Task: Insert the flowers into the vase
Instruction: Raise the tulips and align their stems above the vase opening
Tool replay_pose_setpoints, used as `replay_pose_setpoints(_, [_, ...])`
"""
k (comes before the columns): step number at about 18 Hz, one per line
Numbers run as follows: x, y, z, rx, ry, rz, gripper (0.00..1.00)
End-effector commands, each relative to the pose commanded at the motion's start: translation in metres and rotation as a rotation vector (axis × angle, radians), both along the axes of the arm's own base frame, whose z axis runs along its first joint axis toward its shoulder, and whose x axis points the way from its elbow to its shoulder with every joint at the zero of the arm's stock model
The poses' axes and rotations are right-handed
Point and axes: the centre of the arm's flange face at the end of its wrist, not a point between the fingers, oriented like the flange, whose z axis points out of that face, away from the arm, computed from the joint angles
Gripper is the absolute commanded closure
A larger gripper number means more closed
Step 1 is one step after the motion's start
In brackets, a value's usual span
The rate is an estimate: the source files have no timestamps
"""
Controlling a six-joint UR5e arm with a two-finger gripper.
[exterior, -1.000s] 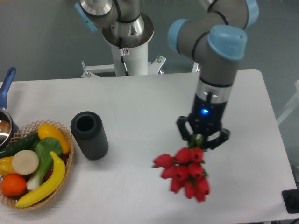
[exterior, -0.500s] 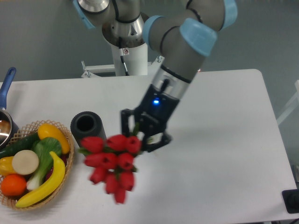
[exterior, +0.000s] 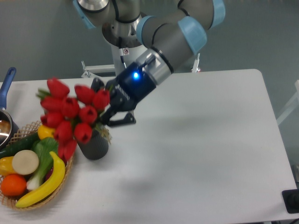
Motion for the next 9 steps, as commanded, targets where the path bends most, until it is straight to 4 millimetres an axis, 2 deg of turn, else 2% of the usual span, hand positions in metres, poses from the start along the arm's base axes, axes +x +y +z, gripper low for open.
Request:
replay_pose_setpoints(3, [0.008,-0.022,-0.015,0.083,-0.035,-0.027,1.00])
replay_pose_setpoints(6, [0.020,-0.028,-0.034,0.113,-0.024,-0.045,1.00])
replay_pose_setpoints(9, [0.026,-0.031,-0.041,0.107,-0.040,-0.047,1.00])
